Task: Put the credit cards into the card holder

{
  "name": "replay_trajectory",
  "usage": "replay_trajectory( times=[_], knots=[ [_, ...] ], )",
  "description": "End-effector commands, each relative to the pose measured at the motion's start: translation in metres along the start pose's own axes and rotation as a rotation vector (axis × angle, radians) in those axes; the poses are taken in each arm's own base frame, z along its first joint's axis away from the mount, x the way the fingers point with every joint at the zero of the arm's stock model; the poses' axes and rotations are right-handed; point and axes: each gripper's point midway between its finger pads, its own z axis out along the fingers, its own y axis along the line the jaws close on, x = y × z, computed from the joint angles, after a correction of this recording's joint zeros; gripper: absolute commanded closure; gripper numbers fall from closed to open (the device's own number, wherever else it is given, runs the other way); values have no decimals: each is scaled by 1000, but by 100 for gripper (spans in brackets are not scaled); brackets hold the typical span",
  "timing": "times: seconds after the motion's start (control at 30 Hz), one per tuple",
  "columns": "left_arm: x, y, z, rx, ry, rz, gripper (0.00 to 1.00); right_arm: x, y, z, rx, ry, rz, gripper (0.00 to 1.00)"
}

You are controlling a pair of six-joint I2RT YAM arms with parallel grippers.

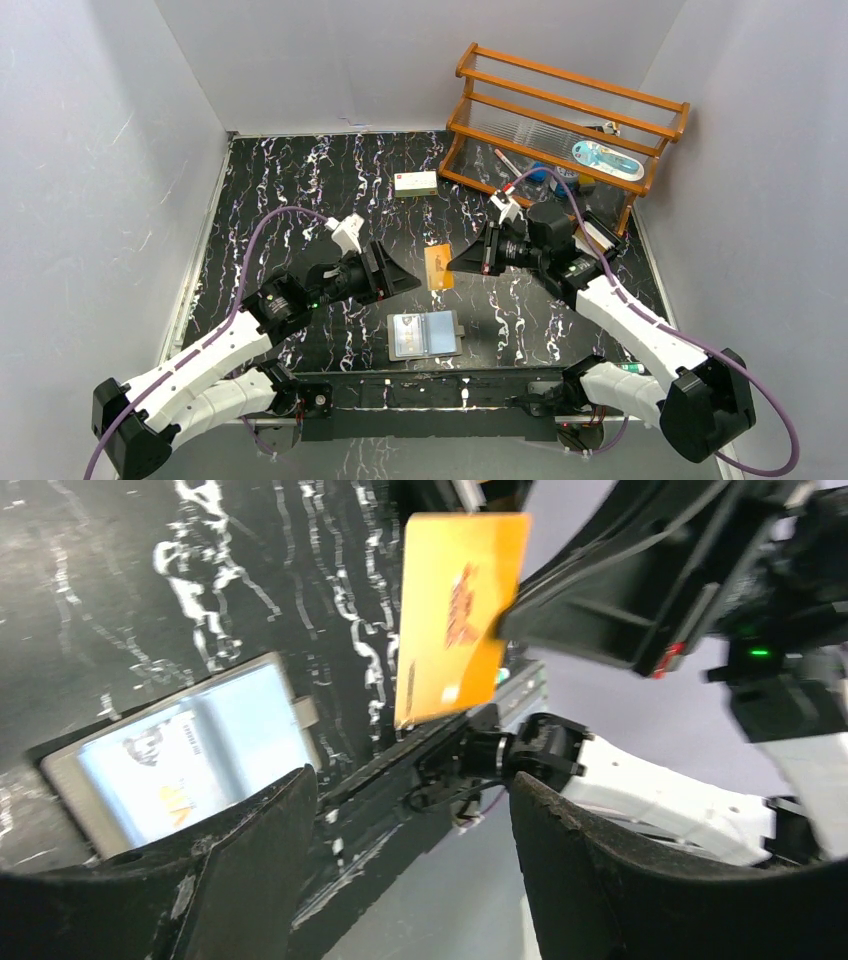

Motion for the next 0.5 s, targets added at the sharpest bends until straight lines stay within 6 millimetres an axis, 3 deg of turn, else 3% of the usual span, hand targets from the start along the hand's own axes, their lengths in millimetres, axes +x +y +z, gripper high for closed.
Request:
replay_trajectory(
  times=[0.0, 0.2, 0.47],
  knots=[
    [-5, -38, -1, 176, -4, -1, 32, 3, 51, -5, -258, -10, -29, 100],
    [-5, -50, 2, 240, 10, 8, 34, 10, 60, -11, -335, -40, -22, 100],
    [-5, -51, 5, 264, 6, 5, 59, 12, 69, -13, -389, -36, -8, 100]
  ],
)
